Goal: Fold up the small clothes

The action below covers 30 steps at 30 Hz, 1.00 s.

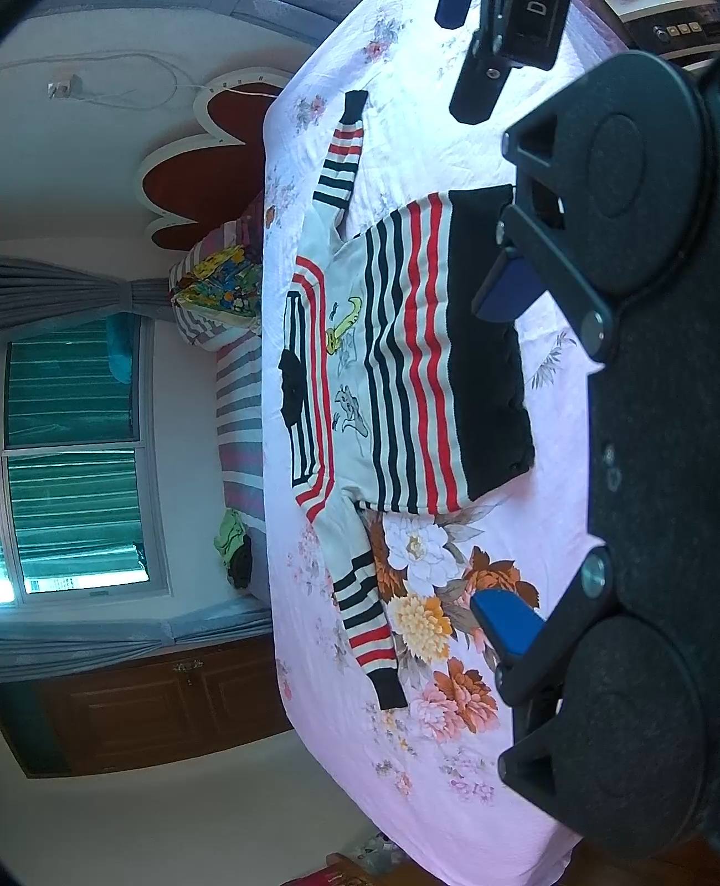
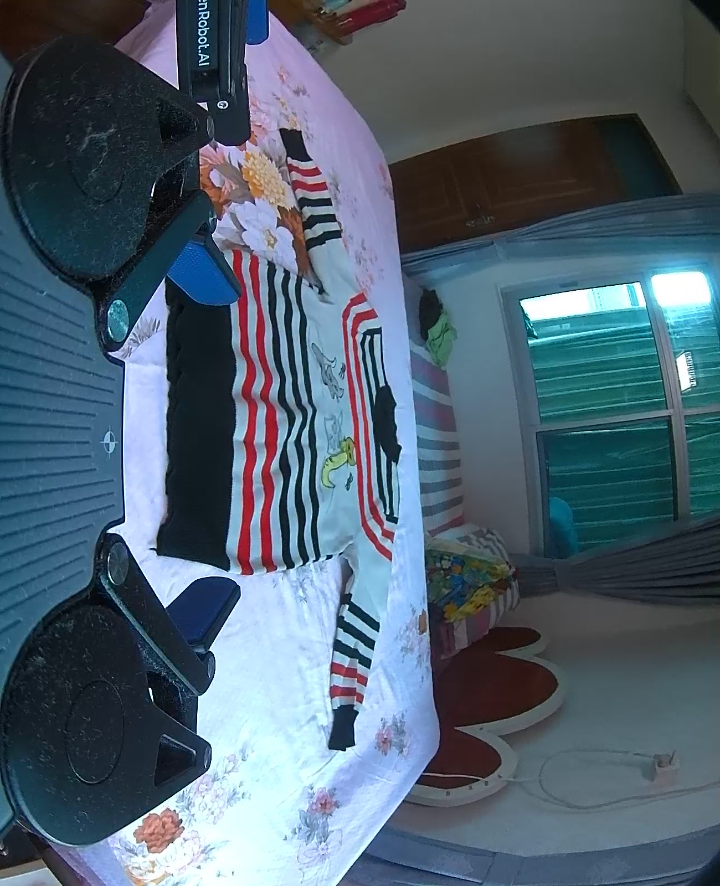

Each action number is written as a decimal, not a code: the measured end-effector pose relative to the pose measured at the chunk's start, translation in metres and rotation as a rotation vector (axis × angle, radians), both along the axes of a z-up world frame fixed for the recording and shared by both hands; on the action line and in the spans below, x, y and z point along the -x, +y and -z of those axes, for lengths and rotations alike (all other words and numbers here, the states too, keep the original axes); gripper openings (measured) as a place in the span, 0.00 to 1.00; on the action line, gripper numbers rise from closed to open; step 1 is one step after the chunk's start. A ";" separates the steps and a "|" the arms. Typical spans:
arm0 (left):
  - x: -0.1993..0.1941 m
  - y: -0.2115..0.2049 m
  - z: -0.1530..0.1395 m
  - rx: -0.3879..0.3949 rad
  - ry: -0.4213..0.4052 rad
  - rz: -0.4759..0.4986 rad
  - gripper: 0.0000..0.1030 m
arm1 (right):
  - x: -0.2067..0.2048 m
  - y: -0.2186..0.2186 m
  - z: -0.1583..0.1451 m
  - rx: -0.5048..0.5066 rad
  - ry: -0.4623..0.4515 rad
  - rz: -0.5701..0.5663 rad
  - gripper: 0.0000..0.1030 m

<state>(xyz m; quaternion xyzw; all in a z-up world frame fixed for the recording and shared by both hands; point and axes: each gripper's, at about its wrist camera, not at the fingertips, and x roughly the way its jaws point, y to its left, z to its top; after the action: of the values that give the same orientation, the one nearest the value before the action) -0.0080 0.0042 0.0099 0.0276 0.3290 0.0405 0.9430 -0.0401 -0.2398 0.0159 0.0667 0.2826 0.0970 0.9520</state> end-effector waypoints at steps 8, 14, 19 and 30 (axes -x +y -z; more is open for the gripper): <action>-0.004 0.003 0.002 -0.006 0.001 -0.007 0.99 | -0.005 0.007 0.002 0.005 0.004 -0.006 1.00; -0.011 0.007 0.005 -0.011 0.004 -0.010 0.99 | -0.007 0.009 0.003 0.016 0.002 -0.001 1.00; -0.024 0.009 0.008 -0.012 0.022 0.004 0.99 | -0.021 0.007 0.007 0.033 -0.001 0.007 1.00; -0.108 0.006 0.026 0.044 0.063 -0.026 0.99 | -0.109 -0.030 0.033 0.075 0.008 0.070 1.00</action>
<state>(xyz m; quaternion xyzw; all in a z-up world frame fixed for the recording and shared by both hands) 0.1001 0.0101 -0.0159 0.0039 0.3597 0.0448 0.9320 0.0684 -0.2696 -0.0172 0.0411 0.2874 0.0526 0.9555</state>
